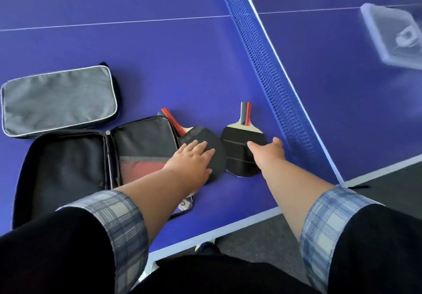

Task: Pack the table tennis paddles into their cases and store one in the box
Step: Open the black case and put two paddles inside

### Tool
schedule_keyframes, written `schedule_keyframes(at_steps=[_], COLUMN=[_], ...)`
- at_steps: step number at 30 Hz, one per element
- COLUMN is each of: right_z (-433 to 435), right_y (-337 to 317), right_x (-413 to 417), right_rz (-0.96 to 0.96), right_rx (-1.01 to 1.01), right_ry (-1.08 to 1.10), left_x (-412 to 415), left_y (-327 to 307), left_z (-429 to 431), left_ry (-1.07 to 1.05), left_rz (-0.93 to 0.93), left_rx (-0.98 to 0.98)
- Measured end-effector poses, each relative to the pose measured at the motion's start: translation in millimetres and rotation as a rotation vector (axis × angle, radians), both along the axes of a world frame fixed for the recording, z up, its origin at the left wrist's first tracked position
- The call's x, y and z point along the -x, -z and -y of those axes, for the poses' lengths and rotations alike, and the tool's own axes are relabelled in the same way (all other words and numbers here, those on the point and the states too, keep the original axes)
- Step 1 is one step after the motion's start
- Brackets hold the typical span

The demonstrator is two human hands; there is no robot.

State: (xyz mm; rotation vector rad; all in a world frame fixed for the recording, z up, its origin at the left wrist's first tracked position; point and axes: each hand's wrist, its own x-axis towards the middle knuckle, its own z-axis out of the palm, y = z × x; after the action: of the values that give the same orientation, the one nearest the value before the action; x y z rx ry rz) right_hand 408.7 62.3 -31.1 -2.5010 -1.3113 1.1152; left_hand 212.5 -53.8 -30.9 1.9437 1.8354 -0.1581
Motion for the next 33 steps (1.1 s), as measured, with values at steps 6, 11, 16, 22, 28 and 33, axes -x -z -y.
schedule_keyframes(at_steps=[6, 11, 16, 22, 28, 33], right_z=[-29, -38, -54, -53, 5, 90], right_y=[18, 7, -16, -52, -51, -46], right_x=[-13, -24, -35, 8, 108, 202], right_rz=[-0.219, -0.381, -0.413, -0.576, -0.727, -0.813], right_rx=[0.069, 0.09, 0.012, -0.023, 0.13, 0.234], right_ry=[0.039, -0.001, -0.025, -0.088, -0.267, -0.423], left_x=[-55, -74, -76, -20, 68, 139], left_y=[11, 12, -13, -48, -57, -57], left_z=[-63, -72, -89, -78, 26, 133], left_ry=[0.045, -0.109, -0.481, -0.962, -1.204, -1.412], left_rz=[-0.223, -0.156, 0.207, 0.65, 0.819, 0.924], left_rx=[0.083, 0.121, 0.13, 0.017, -0.119, -0.139])
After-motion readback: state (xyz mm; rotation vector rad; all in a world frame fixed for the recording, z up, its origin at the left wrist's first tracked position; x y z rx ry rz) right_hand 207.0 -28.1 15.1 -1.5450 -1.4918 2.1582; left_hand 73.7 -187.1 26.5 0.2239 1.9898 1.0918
